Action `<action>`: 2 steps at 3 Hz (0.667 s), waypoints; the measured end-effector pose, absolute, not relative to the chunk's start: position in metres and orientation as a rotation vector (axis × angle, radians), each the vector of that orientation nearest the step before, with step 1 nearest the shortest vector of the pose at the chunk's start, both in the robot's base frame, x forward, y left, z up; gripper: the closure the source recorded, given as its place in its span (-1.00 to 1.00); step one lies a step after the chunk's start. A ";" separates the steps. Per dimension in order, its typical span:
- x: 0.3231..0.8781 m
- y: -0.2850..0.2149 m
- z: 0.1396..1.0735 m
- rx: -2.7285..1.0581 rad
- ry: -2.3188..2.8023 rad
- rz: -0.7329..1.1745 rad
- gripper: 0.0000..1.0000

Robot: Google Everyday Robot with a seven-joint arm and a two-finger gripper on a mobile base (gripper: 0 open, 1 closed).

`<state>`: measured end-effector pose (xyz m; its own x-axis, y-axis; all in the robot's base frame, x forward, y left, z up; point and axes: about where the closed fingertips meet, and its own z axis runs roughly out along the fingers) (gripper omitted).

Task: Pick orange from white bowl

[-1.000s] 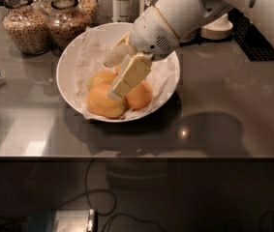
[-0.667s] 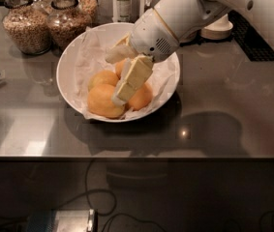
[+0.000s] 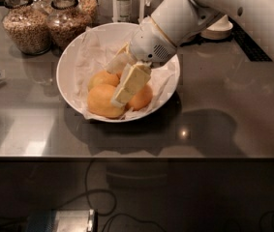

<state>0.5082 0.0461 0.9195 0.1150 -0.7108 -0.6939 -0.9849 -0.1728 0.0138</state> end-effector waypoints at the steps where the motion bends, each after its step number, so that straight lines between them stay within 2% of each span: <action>1: 0.509 0.045 0.915 -1.945 1.647 0.791 -0.20; 2: 0.513 0.049 0.899 -1.951 1.644 0.802 -0.30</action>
Offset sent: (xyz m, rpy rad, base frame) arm 0.0039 -0.0100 -0.0146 -0.0141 -0.0032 -0.0154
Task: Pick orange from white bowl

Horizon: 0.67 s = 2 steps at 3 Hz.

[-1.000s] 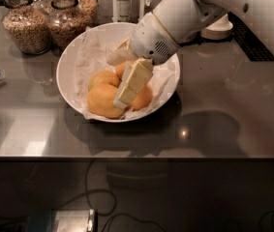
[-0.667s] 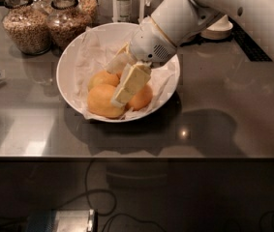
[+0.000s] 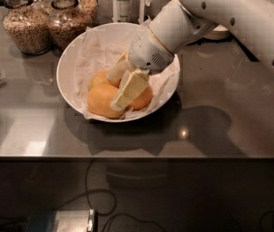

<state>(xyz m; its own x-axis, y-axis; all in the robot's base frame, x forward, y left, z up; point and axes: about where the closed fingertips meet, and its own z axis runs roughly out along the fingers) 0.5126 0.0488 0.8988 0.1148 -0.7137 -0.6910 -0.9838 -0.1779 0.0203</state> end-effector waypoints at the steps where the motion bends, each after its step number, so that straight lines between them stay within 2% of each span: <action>1: 0.515 0.057 0.887 -1.980 1.647 0.759 -0.32; 2: 0.515 0.058 0.884 -1.982 1.648 0.760 -0.36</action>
Offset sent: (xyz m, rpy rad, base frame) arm 0.0033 0.0060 -0.0129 -0.0455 -0.0381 -0.0023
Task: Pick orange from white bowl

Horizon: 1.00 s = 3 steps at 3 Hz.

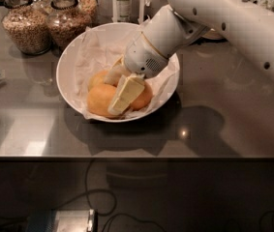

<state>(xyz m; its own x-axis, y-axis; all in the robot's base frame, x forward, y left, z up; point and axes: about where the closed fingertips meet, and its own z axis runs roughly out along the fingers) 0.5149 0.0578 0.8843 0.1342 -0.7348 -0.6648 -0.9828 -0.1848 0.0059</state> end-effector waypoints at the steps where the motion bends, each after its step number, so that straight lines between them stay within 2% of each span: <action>1: 0.515 0.059 0.884 -1.987 1.651 0.763 -0.46; 3: 0.516 0.060 0.885 -1.994 1.653 0.768 -0.44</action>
Offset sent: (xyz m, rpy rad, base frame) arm 0.0010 0.0054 -0.0358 -0.0277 0.0444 0.0246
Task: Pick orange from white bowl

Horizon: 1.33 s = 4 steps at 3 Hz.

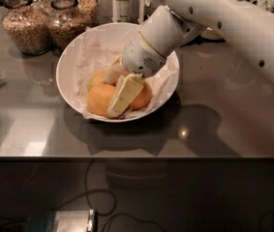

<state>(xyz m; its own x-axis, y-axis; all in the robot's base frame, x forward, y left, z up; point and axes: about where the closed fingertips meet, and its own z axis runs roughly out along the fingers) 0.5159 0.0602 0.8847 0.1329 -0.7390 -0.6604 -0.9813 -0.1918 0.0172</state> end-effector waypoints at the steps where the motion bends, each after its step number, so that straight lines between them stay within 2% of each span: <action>1: 0.516 0.060 0.883 -1.997 1.658 0.773 -0.34; 3: 0.516 0.060 0.883 -1.998 1.665 0.779 -0.38; 4: 0.516 0.059 0.885 -1.998 1.666 0.779 0.00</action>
Offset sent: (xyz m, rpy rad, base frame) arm -0.0023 -0.0057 -0.0561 -0.0357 0.0651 -0.0070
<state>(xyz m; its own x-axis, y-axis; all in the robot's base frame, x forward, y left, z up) 0.5155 0.0592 0.8851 0.1235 -0.7439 -0.6568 -0.9810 -0.1912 0.0321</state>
